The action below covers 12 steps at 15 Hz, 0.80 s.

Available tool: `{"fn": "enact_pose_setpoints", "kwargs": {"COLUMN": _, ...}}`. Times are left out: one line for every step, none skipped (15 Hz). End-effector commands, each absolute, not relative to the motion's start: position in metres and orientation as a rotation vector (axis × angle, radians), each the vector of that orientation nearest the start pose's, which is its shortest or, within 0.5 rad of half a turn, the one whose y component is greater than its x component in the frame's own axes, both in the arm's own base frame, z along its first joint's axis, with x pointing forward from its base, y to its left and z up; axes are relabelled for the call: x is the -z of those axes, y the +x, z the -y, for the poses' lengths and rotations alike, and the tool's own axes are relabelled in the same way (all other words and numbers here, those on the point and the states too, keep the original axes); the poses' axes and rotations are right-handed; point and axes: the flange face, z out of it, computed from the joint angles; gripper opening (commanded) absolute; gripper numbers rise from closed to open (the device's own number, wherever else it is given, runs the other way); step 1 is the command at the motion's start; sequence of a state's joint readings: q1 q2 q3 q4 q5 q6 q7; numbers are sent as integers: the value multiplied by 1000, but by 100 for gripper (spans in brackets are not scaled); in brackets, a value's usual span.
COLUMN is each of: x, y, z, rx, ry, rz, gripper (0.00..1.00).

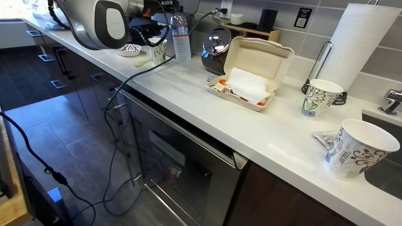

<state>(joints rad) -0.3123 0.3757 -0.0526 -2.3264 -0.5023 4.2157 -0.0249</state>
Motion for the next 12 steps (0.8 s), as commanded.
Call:
{"fn": "enact_pose_setpoints", "kwargs": {"x": -379, "y": 505, "z": 96, "rx": 2252, "ry": -2361, "rz": 653, "gripper": 8}}
{"fn": "enact_pose_setpoints", "kwargs": {"x": -383, "y": 504, "z": 89, "rx": 2271, "ry": -2350, "rz": 720, "gripper": 8}}
{"fn": "enact_pose_setpoints", "kwargs": {"x": -387, "y": 503, "z": 84, "rx": 2291, "ry": -2342, "rz": 775, "gripper": 8}}
{"fn": "enact_pose_setpoints", "kwargs": {"x": -390, "y": 503, "z": 80, "rx": 2308, "ry": -2337, "rz": 835, "gripper": 8}}
{"fn": "enact_pose_setpoints", "kwargs": {"x": -392, "y": 501, "z": 77, "rx": 2316, "ry": -2330, "rz": 882, "gripper": 8}}
{"fn": "enact_pose_setpoints", "kwargs": {"x": -392, "y": 500, "z": 73, "rx": 2319, "ry": -2320, "rz": 935, "gripper": 8}}
{"fn": "enact_pose_setpoints", "kwargs": {"x": -392, "y": 498, "z": 70, "rx": 2318, "ry": -2311, "rz": 982, "gripper": 8}}
{"fn": "enact_pose_setpoints", "kwargs": {"x": -390, "y": 495, "z": 68, "rx": 2310, "ry": -2309, "rz": 1022, "gripper": 8}}
{"fn": "enact_pose_setpoints", "kwargs": {"x": -389, "y": 493, "z": 67, "rx": 2305, "ry": -2307, "rz": 1056, "gripper": 8}}
{"fn": "enact_pose_setpoints", "kwargs": {"x": -389, "y": 491, "z": 66, "rx": 2307, "ry": -2306, "rz": 1088, "gripper": 8}}
{"fn": "enact_pose_setpoints", "kwargs": {"x": -387, "y": 489, "z": 68, "rx": 2311, "ry": -2319, "rz": 1137, "gripper": 8}}
{"fn": "enact_pose_setpoints", "kwargs": {"x": -387, "y": 488, "z": 68, "rx": 2315, "ry": -2317, "rz": 1157, "gripper": 8}}
